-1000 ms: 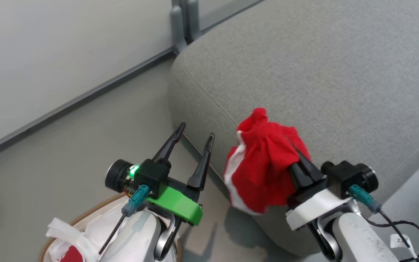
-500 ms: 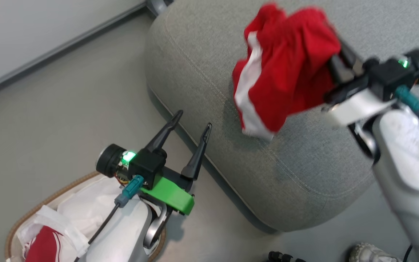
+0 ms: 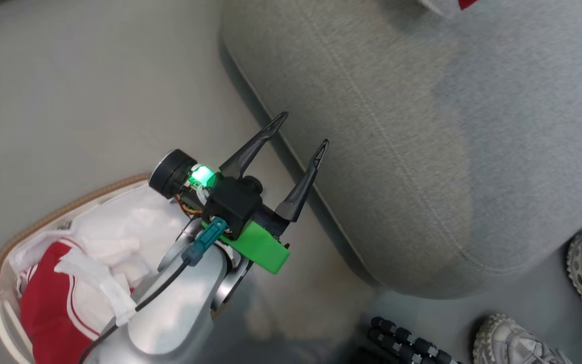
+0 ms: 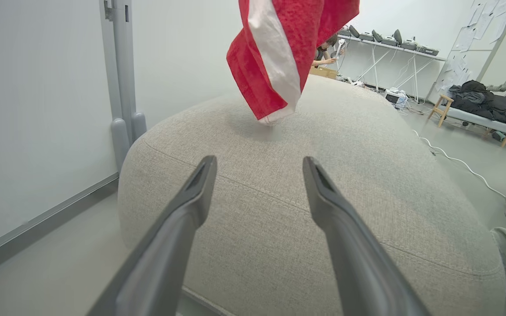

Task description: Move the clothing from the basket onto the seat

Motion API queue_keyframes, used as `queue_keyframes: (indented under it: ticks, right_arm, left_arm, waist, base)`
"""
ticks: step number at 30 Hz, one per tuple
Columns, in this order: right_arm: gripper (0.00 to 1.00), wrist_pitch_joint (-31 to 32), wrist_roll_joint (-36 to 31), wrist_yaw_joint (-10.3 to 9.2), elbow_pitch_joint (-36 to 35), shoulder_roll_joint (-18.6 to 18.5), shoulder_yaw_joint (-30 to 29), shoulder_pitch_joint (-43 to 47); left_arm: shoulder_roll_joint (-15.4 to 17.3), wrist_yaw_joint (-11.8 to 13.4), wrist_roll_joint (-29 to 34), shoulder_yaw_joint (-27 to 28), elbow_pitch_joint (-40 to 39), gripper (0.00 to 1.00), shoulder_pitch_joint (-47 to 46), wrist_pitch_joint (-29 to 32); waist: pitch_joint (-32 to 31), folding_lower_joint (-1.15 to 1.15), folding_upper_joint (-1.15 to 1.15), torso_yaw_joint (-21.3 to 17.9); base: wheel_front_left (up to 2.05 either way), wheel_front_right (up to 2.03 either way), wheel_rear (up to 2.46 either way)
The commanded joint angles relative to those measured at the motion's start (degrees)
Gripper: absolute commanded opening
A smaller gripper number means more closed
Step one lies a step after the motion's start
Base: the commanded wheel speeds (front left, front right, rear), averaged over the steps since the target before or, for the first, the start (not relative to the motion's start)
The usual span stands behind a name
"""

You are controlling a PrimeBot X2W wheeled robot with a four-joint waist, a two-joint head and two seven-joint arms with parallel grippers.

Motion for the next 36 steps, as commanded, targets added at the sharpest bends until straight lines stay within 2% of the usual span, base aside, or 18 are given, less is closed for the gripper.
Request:
queue_keyframes:
  ticks: [1,5,9,10,11,12,13,14,18,24,28,36]
  right_arm:
    - [0.00,-0.01,-0.90,-0.08,2.10,0.47,-2.28,-0.30]
    - [0.00,-0.01,-5.06,-0.08,8.16,1.62,-6.16,3.44]
    - [0.00,-0.01,-8.19,-0.08,13.91,3.16,-12.69,8.57]
    - [0.07,-0.01,-9.21,-0.08,15.24,3.95,-14.24,10.45]
    - [0.34,-0.01,-10.30,-0.08,16.23,4.87,-15.23,12.31]
    - [0.38,-0.01,-10.73,-0.08,16.36,5.28,-16.44,13.63]
    - [0.87,-0.01,-11.19,-0.08,16.06,5.85,-17.78,15.60]
    - [1.00,-0.01,-11.34,-0.09,15.73,6.30,-18.70,17.40]
    - [1.00,-0.01,-11.08,-0.08,13.13,8.48,-22.54,24.38]
    - [1.00,-0.01,-9.10,-0.08,8.38,8.26,-23.41,34.72]
    - [1.00,-0.01,-6.73,-0.08,5.18,8.91,-22.21,39.49]
    - [1.00,0.00,-1.57,-0.08,-0.73,10.77,-15.14,43.26]
  left_arm:
    - [0.42,-0.16,0.54,-0.36,-0.02,1.00,-1.76,0.02]
    - [-0.42,-0.16,0.27,-1.71,0.57,1.00,-3.09,0.02]
    - [-1.00,-0.16,0.09,-2.18,1.29,1.00,-3.25,0.02]
    - [-1.14,-0.16,0.37,-2.48,1.57,1.00,-3.11,0.02]
    - [-1.36,-0.16,0.42,-2.55,1.83,1.00,-2.86,0.02]
    - [-1.51,-0.16,0.39,-2.57,2.07,1.00,-2.56,0.03]
    - [-1.74,-0.16,0.21,-2.54,2.40,1.00,-1.95,0.02]
    - [-2.07,-0.16,0.00,-2.54,2.62,1.00,-1.38,0.02]
    - [-2.63,-0.16,-0.22,-1.97,3.56,1.00,0.55,0.02]
    - [-3.80,-0.16,-0.56,0.25,4.43,1.00,4.84,0.02]
    - [-4.36,-0.16,-0.17,3.47,4.90,1.00,8.61,0.03]
    - [-4.65,-0.16,1.32,10.05,5.82,1.00,15.54,0.03]
  waist:
    - [5.37,-0.01,0.00,5.02]
    - [6.37,-0.01,0.00,6.85]
    - [5.76,-0.01,0.00,7.83]
    - [5.35,-0.01,0.00,7.97]
    - [4.87,-0.01,0.00,8.02]
    - [4.39,-0.01,0.00,8.03]
    - [3.44,-0.01,0.00,8.01]
    - [2.69,-0.01,0.00,8.06]
    - [-1.39,-0.01,0.00,8.46]
    - [-8.15,-0.01,0.00,10.10]
    - [-12.13,-0.01,0.00,11.32]
    - [-17.63,-0.01,0.00,14.73]
  base:
    - [0.00,0.00,0.00]
    - [0.00,0.00,0.00]
    - [0.00,0.00,0.00]
    - [0.00,0.00,0.00]
    - [0.00,0.00,0.00]
    - [0.00,0.00,0.00]
    - [0.00,0.00,0.00]
    - [0.00,0.00,0.00]
    - [0.00,0.00,0.00]
    - [0.00,0.00,0.00]
    - [0.00,0.00,0.00]
    - [0.00,0.00,0.00]
